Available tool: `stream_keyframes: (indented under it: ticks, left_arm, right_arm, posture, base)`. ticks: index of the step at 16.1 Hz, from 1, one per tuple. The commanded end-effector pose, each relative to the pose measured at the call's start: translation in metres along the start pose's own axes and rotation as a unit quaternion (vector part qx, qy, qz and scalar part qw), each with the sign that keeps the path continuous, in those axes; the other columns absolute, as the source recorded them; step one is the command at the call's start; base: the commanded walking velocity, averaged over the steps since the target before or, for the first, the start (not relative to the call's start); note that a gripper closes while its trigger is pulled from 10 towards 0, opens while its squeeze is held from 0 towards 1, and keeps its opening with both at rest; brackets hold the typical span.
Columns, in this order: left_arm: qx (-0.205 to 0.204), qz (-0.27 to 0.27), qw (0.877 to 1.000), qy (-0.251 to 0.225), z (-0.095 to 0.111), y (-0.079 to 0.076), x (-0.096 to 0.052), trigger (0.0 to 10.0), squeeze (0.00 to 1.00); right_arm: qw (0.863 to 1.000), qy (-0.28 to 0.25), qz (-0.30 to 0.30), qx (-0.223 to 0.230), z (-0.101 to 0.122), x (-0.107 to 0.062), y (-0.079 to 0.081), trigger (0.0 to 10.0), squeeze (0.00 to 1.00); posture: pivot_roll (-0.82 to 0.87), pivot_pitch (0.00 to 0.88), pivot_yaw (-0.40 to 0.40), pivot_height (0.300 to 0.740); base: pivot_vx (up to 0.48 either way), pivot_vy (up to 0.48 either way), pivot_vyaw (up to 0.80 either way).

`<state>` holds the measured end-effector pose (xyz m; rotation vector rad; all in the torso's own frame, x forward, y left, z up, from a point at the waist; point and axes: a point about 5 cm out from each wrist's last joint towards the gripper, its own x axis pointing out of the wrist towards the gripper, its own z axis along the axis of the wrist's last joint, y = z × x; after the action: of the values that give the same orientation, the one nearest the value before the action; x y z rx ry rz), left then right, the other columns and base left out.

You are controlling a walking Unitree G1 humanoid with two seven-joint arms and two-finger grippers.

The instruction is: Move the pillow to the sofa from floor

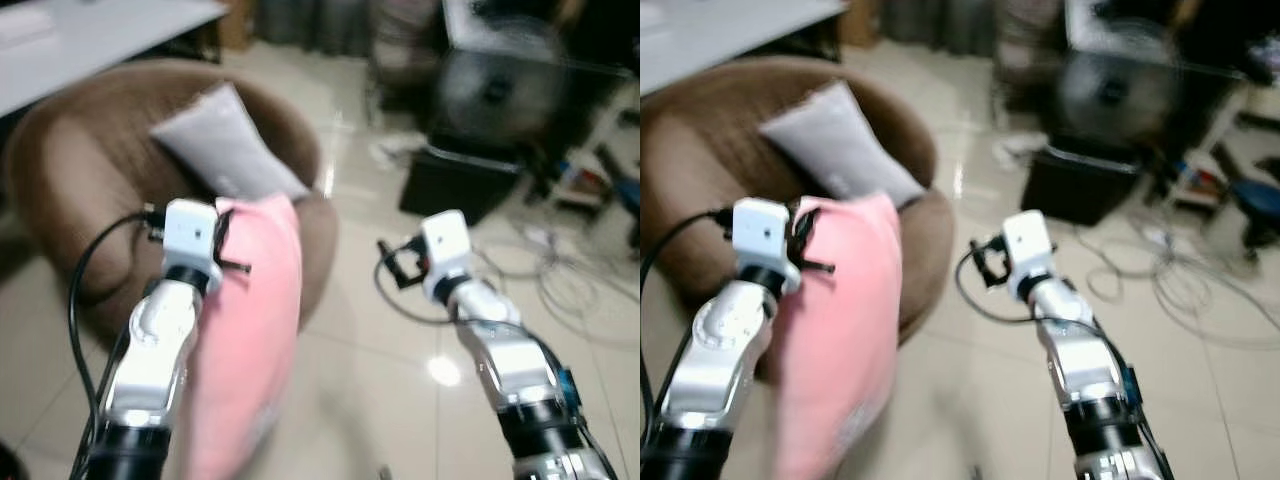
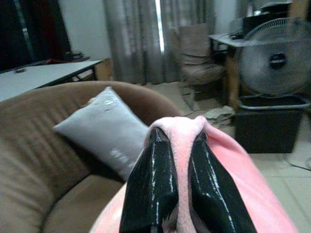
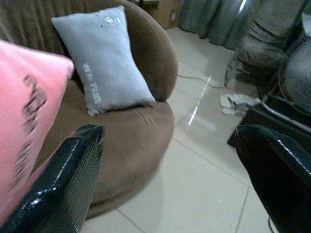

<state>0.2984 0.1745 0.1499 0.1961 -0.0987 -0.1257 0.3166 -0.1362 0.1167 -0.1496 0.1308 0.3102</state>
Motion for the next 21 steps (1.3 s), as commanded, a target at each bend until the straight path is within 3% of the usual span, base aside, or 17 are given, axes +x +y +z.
stream_keyframes:
  ticks: [1, 6, 11, 18, 21]
  left_arm:
    - [0.009, 0.000, 0.999, -0.036, 0.015, 0.005, 0.003, 10.0, 0.00]
    - [0.006, -0.023, 0.999, -0.043, 0.017, -0.002, 0.004, 10.0, 0.00]
    - [0.012, -0.020, 0.999, -0.044, 0.017, 0.000, 0.005, 10.0, 0.00]
    - [0.025, -0.045, 0.997, -0.050, 0.023, -0.001, 0.011, 10.0, 0.00]
    - [0.025, -0.055, 0.997, -0.046, 0.022, -0.002, 0.012, 10.0, 0.00]
  right_arm:
    - [1.000, -0.011, -0.003, 0.013, 0.006, 0.002, 0.001, 10.0, 0.00]
    - [1.000, -0.012, -0.006, 0.020, 0.005, 0.001, -0.001, 10.0, 0.00]
    - [1.000, -0.008, 0.030, 0.004, 0.003, 0.001, 0.009, 10.0, 0.00]
    - [0.999, 0.002, 0.037, 0.021, -0.006, -0.002, 0.017, 10.0, 0.00]
    - [0.995, 0.026, 0.094, -0.011, -0.017, -0.008, 0.025, 10.0, 0.00]
  posture:
    - [0.16, 0.000, -0.044, 0.740]
    - [0.15, 0.000, -0.034, 0.740]
    - [0.15, 0.000, -0.033, 0.740]
    - [0.14, 0.000, 0.005, 0.740]
    - [0.14, 0.000, 0.019, 0.740]
  base:
    - [0.469, 0.000, 0.00]
    - [0.469, 0.000, 0.00]
    - [0.470, 0.000, 0.00]
    - [0.472, 0.000, 0.69]
    - [0.467, 0.000, 0.00]
